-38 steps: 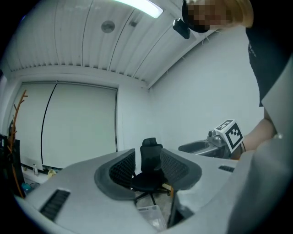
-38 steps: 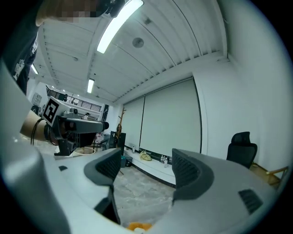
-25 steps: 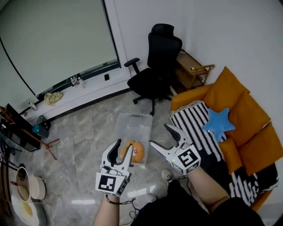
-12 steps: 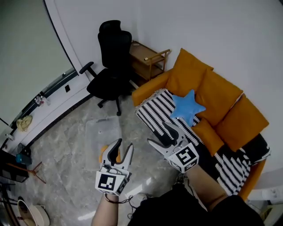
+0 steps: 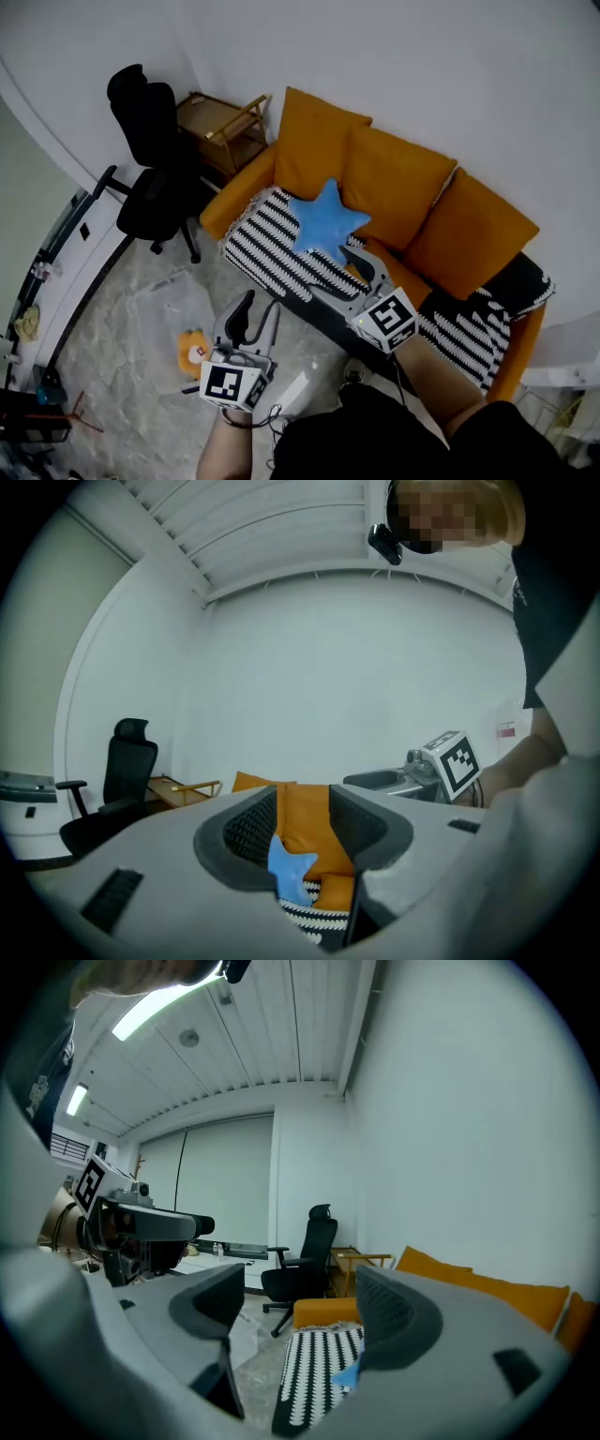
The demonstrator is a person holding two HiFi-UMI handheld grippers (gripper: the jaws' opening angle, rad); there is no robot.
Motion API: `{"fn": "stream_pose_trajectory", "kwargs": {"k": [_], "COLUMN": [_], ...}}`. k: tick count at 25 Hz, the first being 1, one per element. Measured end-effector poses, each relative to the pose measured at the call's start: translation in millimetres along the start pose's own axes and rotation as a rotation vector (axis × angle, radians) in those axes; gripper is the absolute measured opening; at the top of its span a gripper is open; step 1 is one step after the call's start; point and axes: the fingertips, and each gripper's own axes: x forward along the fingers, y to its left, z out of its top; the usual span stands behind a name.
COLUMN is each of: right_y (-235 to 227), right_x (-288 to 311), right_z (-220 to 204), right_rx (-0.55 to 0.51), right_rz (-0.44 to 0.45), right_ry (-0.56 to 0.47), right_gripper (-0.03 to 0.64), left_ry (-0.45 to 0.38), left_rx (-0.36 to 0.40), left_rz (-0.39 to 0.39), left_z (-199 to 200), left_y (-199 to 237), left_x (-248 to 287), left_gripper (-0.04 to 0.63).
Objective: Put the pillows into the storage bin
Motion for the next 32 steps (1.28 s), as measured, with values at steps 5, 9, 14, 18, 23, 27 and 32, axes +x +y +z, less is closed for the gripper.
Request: {"fn": "stream_pose_trajectory", "kwargs": {"k": [5, 9, 14, 18, 23, 27, 32], "right_y": [-72.2, -113.1, -146.6, -165.5, -183.2, -193.2, -196.4], "right_x": [-38.2, -68.6, -93.3, -108.6, -114.1, -104.4, -87.8], "right_z": [-27.4, -49.5, -80.1, -115.9, -181.8, -240.6, -325.2], "right_rx": [0.017, 0.046, 0.099, 0.123, 0.163, 0.187, 0.2], "right_rz": [-0.078, -0.164, -0.285, -0.365, -0.43, -0.443, -0.411], "right_ry": [0.056, 0.088, 0.141, 0.208, 0.319, 0.39, 0.536], "right_gripper": [0.383, 0.396, 0.42, 0.431, 0.446, 0.457, 0.48], "left_ry": [-0.052, -0.017, 0.023, 0.05, 0.123, 0.166, 0.23], "left_rx": [-0.01, -0.005, -0.007, -0.008, 0.008, -0.01, -0.064], "left_rz": [-0.115, -0.214, -0.336, -0.446, -0.55, -0.584, -0.611], "left_z": [1.1, -4.0, -16.1, -35.0, -80.5, -122.5, -172.0], "left_y": [-49.4, -82.1, -103.4, -120.7, -133.0, -133.3, -135.7], "left_x": [77.6, 121.6, 163.1, 193.3, 224.4, 243.0, 252.3], "left_gripper": [0.161, 0.161, 0.161, 0.161, 0.161, 0.166, 0.169]}}
